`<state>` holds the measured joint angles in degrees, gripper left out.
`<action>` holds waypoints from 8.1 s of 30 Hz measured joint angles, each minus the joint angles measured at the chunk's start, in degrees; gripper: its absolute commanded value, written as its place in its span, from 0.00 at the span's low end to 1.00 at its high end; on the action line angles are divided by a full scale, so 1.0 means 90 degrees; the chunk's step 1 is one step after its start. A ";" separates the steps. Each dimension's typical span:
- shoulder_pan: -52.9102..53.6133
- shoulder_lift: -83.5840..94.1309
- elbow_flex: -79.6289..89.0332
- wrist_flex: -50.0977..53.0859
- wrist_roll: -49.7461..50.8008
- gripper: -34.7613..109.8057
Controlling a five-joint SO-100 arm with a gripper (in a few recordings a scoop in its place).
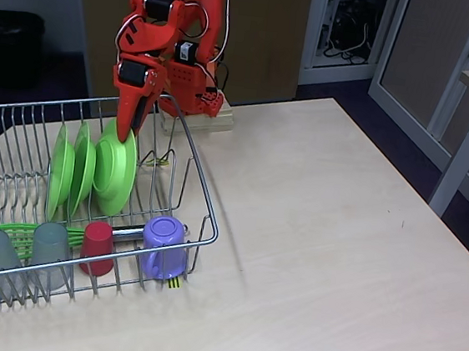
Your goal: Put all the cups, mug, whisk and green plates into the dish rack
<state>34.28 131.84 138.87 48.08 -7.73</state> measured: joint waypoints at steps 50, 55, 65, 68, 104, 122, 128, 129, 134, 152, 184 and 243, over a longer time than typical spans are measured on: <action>-0.7480 0.1836 0.2471 -0.0947 0.4053 0.24; -0.7627 0.2080 0.3408 -0.1670 0.3496 0.24; -0.7803 0.4736 0.4297 0.0801 0.2627 0.24; -0.7725 0.5498 0.4443 0.1533 0.2578 0.24; -0.8203 0.6846 0.4443 0.2520 0.1016 0.24; -0.8193 0.6846 0.4443 0.2520 0.1016 0.24; -0.8193 0.6846 0.4443 0.2520 0.1016 0.24; -0.8193 0.6846 0.4443 0.2520 0.1016 0.24; -0.8193 0.6846 0.4443 0.2520 0.1016 0.24; -0.8193 0.6846 0.4443 0.2520 0.1016 0.24; -0.8193 0.6846 0.4443 0.2520 0.1016 0.24; -0.8193 0.6846 0.4443 0.2520 0.1016 0.24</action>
<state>-39.46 193.45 178.86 70.75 1.41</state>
